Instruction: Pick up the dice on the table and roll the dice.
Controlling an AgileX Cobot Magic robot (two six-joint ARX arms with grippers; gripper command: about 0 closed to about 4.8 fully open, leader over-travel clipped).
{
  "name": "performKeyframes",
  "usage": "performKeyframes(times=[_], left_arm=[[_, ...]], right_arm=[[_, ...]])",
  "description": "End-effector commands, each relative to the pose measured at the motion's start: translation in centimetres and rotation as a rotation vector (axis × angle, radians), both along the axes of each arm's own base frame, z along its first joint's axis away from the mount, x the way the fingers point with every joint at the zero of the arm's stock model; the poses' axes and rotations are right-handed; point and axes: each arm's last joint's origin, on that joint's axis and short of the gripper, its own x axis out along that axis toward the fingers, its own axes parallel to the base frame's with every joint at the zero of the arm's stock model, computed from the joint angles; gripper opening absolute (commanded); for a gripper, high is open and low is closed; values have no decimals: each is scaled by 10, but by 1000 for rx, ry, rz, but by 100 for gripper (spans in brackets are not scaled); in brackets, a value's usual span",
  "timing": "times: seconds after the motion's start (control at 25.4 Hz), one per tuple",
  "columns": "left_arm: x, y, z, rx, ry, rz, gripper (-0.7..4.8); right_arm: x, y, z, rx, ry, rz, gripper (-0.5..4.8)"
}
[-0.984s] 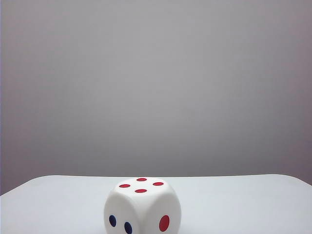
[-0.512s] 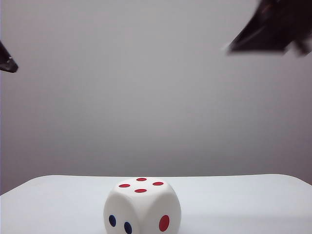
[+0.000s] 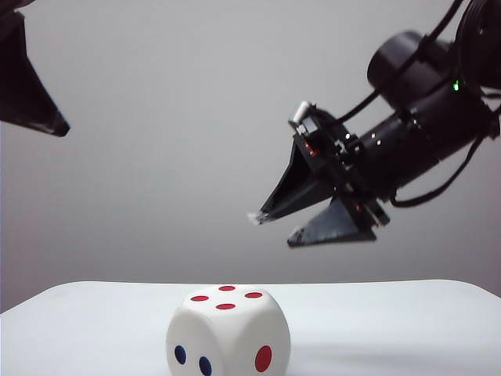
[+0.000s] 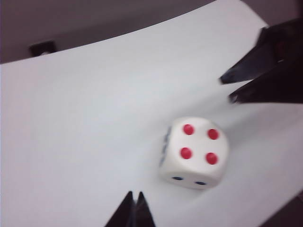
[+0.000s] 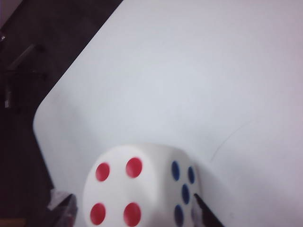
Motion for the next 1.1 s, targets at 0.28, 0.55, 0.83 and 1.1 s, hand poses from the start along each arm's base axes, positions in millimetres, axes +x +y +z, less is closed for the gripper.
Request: performKeyframes(times=[0.28,0.55,0.83,1.1], left_arm=[[18,-18,-15,-38,91,-207,-5],[22,-24,-24,-66,165,-300,-5],[24,-25,-22,-72,139,-302,-5],[24,-25,-22,-74,131,-302,-5]], right_arm=[[3,5,-27,-12,26,118,338],[6,7,-39,-15,33,118,338],[8,8,-50,-20,77,106,337],[17,25,-49,0,101,127,336]])
